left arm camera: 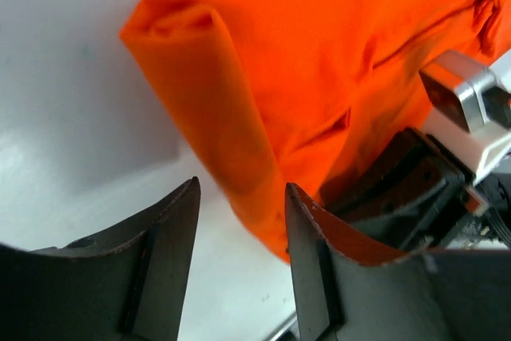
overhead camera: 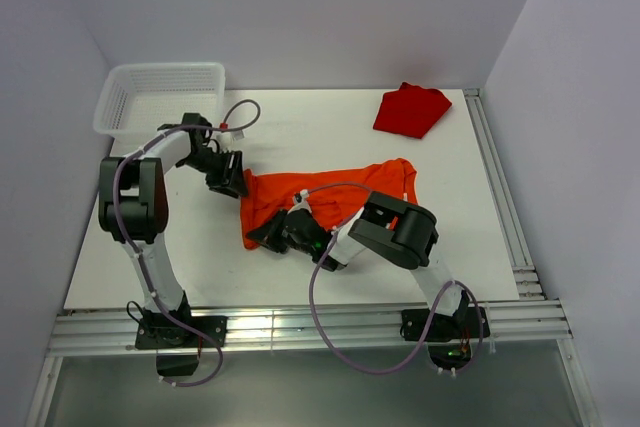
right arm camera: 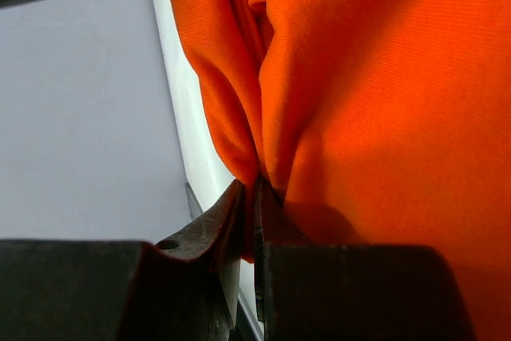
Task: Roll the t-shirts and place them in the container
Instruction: Roll the tshirt
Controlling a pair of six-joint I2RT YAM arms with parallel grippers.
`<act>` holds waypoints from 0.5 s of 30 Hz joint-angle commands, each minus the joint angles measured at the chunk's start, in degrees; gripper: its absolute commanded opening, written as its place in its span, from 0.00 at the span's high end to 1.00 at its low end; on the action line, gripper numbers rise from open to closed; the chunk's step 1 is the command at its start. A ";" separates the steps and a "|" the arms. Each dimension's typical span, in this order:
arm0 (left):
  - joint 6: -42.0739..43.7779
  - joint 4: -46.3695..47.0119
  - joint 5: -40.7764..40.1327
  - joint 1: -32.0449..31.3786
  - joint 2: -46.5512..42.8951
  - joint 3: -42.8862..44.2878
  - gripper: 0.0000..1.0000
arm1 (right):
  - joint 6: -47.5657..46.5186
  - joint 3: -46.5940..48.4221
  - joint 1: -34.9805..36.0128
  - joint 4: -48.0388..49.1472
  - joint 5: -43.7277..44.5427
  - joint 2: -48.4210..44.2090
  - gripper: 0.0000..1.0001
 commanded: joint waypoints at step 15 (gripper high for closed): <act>-4.74 3.48 -14.81 -7.82 5.46 6.67 0.92 | -6.16 3.40 -0.07 -12.76 3.48 -3.76 0.79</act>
